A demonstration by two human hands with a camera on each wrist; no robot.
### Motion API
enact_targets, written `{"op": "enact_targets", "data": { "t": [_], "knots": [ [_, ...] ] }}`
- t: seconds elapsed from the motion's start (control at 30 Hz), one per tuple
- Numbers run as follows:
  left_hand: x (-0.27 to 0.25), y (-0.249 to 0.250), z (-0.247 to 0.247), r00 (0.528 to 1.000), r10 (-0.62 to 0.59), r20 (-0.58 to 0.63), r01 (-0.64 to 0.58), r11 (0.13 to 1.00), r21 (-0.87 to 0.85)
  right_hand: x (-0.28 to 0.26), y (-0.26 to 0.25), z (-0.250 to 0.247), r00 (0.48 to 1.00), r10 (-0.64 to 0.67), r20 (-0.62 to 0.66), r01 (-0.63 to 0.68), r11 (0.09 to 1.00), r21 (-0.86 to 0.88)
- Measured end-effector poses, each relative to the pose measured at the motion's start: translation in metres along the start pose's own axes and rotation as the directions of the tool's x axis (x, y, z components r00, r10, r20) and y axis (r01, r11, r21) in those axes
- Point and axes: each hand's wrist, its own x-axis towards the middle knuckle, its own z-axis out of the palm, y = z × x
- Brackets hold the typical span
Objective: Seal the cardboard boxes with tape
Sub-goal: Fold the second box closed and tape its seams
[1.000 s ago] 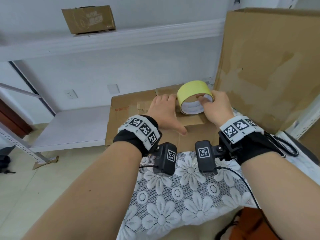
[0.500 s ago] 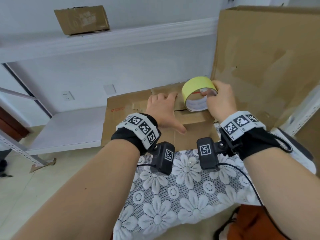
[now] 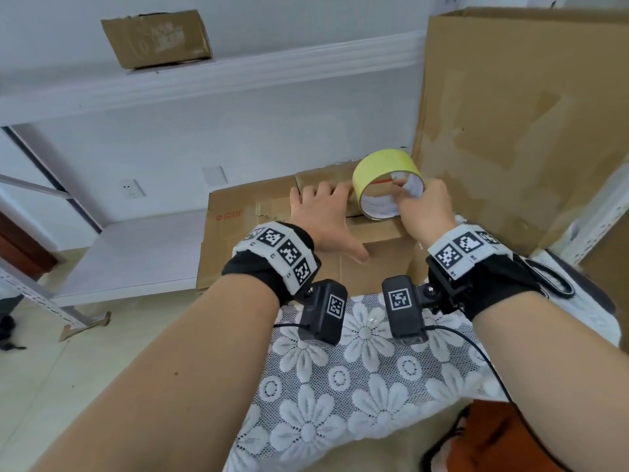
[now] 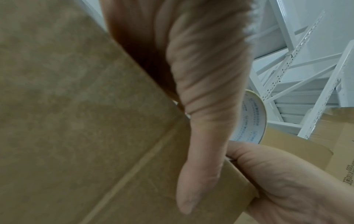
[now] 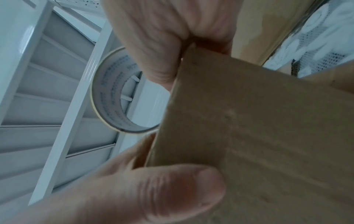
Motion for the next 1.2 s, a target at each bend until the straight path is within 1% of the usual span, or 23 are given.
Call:
{"op": "enact_targets", "data": {
  "t": [0.13, 0.27, 0.47, 0.57, 0.7, 0.8, 0.9, 0.97, 1.07, 1.2],
  "knots": [
    [0.0, -0.001, 0.0, 1.0, 0.011, -0.003, -0.011, 1.0, -0.006, 0.003, -0.004, -0.01, 0.998, -0.067, 0.0, 0.067, 0.998, -0.011],
    [0.0, 0.0, 0.0, 1.0, 0.012, -0.015, -0.012, 1.0, -0.013, 0.006, -0.004, -0.023, 0.999, -0.048, -0.023, 0.048, 0.998, 0.041],
    [0.0, 0.009, -0.005, 1.0, -0.013, 0.013, 0.013, 1.0, 0.016, 0.006, -0.005, -0.025, 0.999, -0.051, 0.009, 0.051, 0.999, 0.016],
    [0.003, 0.022, -0.003, 1.0, 0.008, -0.021, -0.007, 0.999, 0.035, 0.006, -0.006, -0.027, 0.999, -0.051, 0.018, 0.051, 0.999, 0.004],
    [0.005, 0.022, 0.003, 0.998, 0.022, -0.056, -0.021, 1.0, 0.019, 0.002, -0.001, -0.022, 0.996, -0.091, -0.023, 0.092, 0.995, 0.043],
    [0.003, 0.019, 0.004, 0.998, 0.021, -0.06, -0.02, 0.999, 0.029, -0.006, 0.007, -0.013, 1.0, -0.03, -0.006, 0.031, 0.998, 0.062],
    [0.002, 0.02, 0.005, 0.998, 0.023, -0.055, -0.021, 1.0, 0.023, -0.008, 0.008, -0.012, 0.999, 0.028, 0.019, -0.03, 0.993, 0.118],
    [0.003, 0.02, 0.004, 0.998, 0.022, -0.052, -0.021, 1.0, 0.021, -0.005, 0.005, -0.016, 0.999, 0.041, 0.033, -0.045, 0.99, 0.137],
    [0.003, 0.019, 0.004, 0.998, 0.022, -0.054, -0.021, 1.0, 0.019, -0.002, 0.002, -0.023, 0.998, 0.033, 0.054, -0.037, 0.996, 0.087],
    [0.002, 0.019, 0.004, 0.998, 0.02, -0.055, -0.021, 1.0, -0.003, 0.003, 0.005, -0.033, 0.996, 0.084, 0.03, -0.089, 0.979, 0.184]
  ]
}}
